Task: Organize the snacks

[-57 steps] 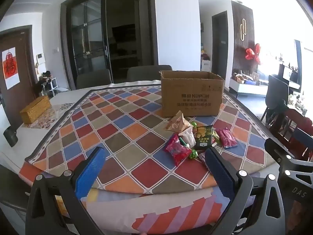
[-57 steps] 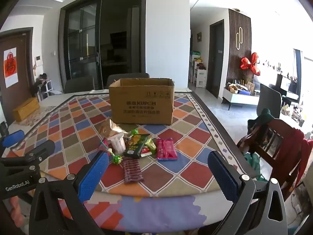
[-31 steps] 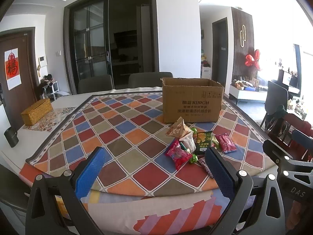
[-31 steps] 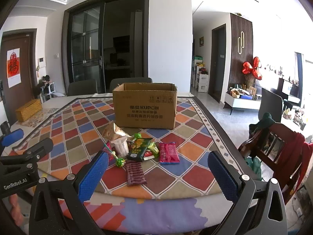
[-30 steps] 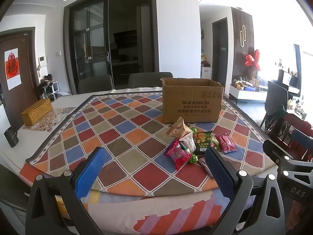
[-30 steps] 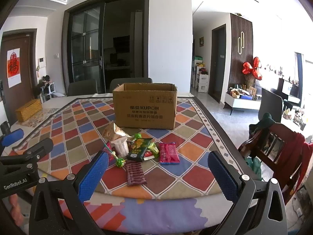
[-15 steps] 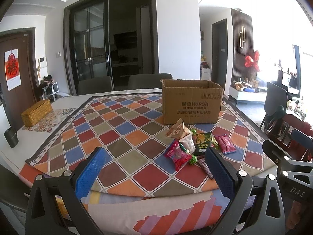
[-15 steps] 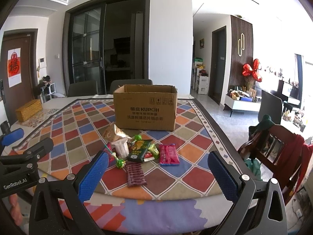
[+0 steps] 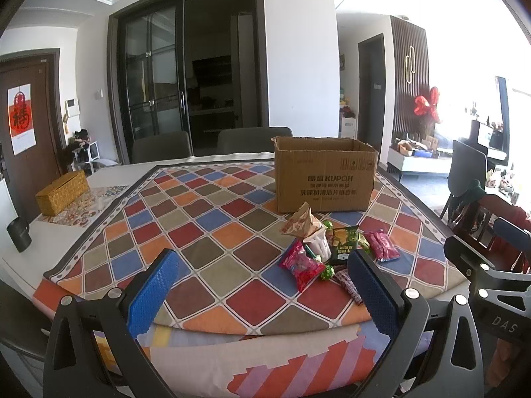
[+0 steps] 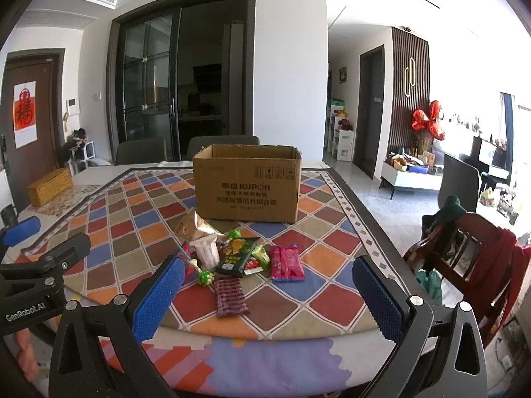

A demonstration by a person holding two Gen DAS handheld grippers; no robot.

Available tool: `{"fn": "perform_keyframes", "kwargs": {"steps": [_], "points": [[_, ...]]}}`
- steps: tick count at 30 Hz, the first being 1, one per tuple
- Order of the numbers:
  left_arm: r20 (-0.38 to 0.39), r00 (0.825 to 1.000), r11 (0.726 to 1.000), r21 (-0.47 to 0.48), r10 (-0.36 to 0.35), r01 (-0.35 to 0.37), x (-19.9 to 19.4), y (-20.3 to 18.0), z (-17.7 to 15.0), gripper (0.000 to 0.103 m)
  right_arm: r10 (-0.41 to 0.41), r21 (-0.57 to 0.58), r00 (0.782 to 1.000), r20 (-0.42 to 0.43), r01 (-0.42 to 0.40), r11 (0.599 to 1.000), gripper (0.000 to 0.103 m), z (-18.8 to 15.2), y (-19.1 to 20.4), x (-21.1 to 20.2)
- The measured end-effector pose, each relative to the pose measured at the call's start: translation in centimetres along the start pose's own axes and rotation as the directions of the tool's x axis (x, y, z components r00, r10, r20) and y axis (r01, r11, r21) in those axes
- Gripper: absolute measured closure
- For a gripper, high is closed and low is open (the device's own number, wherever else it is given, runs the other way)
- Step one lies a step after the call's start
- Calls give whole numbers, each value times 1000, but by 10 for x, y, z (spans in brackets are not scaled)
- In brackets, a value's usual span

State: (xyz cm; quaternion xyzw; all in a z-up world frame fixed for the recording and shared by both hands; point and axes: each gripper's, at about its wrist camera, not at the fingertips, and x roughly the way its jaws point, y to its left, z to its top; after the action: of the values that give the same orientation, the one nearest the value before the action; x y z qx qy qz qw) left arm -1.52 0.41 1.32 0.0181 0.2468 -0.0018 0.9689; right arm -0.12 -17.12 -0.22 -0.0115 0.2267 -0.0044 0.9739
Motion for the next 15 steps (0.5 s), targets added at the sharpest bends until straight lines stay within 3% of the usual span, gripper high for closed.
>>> {"fn": "perform_keyframes", "kwargs": {"steps": [15], "points": [[3, 1000, 1000, 0, 1, -1, -2, -1, -1, 0, -1, -1, 1000, 3, 1, 1000, 1, -1, 0, -1]]}}
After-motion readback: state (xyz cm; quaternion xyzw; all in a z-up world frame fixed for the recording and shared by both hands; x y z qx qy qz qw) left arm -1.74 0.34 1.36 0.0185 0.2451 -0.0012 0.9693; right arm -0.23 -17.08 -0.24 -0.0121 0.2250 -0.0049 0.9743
